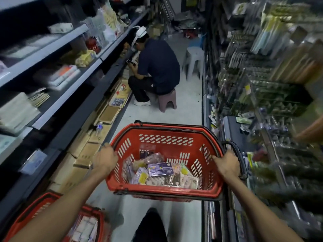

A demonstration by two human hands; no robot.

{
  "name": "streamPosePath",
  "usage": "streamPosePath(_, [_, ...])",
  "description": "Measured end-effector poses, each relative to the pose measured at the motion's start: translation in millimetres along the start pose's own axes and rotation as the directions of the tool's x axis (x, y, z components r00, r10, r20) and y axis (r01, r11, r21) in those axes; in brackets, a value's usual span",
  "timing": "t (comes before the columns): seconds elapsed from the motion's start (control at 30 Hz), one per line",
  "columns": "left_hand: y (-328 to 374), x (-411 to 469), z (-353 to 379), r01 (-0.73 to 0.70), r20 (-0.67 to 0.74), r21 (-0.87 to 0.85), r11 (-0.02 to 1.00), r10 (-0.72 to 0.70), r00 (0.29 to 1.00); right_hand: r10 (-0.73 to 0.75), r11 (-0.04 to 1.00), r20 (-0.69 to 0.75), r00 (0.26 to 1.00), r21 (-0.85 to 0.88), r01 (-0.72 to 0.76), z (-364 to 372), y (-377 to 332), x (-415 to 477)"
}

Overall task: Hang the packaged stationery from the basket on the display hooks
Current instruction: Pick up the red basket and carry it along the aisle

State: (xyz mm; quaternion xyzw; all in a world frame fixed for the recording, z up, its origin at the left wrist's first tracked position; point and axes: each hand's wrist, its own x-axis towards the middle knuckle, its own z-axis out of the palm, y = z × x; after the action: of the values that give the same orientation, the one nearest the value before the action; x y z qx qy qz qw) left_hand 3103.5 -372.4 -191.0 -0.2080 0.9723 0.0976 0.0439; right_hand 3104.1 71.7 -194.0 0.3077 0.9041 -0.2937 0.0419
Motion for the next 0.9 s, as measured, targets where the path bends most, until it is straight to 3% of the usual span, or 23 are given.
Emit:
streamPosePath(0.37, [125.2, 210.1, 9.5, -0.030, 0.083, -0.033, 0.999, 0.032, 0.996, -0.012, 1.000, -0.029, 0.999, -0.006, 0.012, 8.4, -111.6, 204.7])
streamPosePath(0.9, [330.5, 512.1, 7.8, -0.180, 0.101, 0.010, 0.984, 0.178, 0.979, 0.109, 0.994, -0.124, 0.986, 0.000, -0.110, 20.3, -239.1, 472.2])
